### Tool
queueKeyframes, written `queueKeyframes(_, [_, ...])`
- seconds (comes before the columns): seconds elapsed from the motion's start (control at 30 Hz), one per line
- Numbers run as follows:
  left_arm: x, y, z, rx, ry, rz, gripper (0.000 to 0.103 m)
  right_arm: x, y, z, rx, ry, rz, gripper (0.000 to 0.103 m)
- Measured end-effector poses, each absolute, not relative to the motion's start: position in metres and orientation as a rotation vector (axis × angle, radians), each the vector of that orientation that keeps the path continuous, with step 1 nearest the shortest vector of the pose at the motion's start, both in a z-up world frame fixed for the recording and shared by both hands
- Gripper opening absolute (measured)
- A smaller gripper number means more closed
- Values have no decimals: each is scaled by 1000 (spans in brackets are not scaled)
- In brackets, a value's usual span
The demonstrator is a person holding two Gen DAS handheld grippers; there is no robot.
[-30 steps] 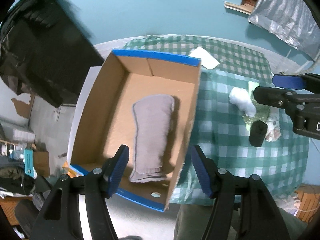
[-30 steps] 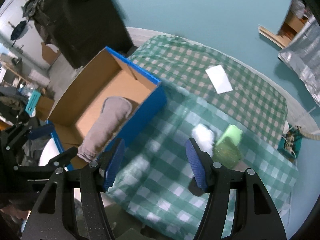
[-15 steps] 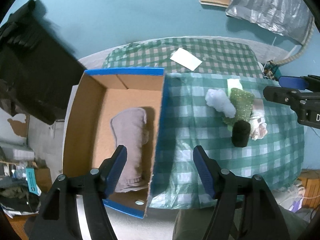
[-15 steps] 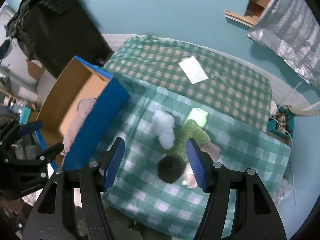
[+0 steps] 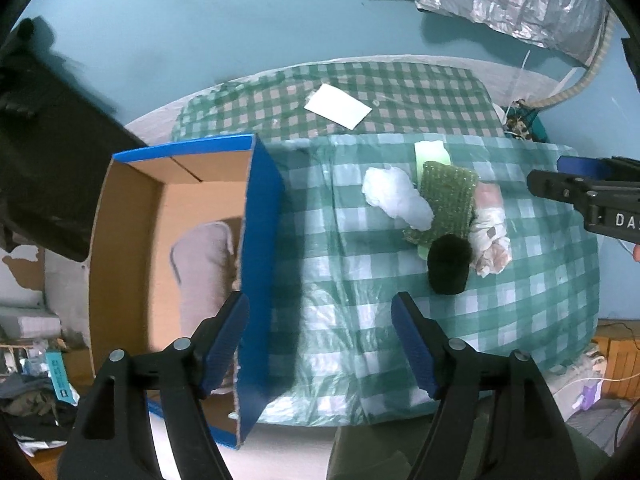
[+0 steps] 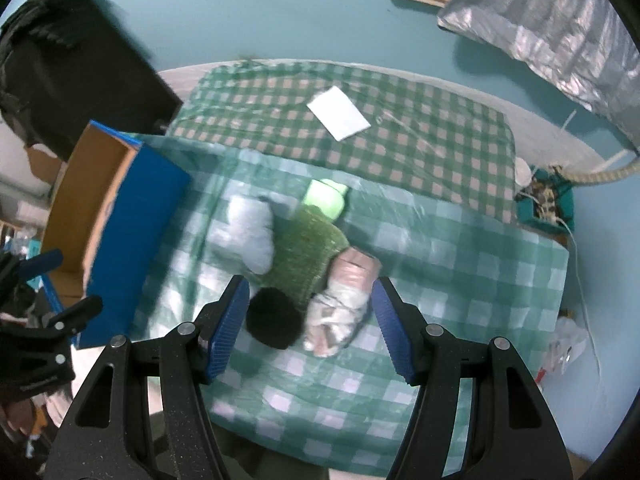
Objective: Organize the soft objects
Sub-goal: 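Move both tools back over the remaining items on the tablecloth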
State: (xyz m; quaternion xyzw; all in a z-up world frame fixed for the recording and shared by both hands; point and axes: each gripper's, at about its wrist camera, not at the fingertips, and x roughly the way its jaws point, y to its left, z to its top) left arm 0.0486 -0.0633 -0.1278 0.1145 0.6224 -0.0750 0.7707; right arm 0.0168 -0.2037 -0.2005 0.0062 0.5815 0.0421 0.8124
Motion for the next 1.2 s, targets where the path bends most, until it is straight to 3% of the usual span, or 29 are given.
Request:
queueKeyframes(1.1, [56,-106,-217,188,1486,-189,79,38,-229,-326,50,1404,11,64])
queueKeyframes(1.17, [56,-107,-219,187,1493,-192,79,36,-229,-330,49,1413,13,62])
queueKeyframes(1.2, [56,-108,-220,191,1497,-191,79,35,-229,-332,50,1417,17,54])
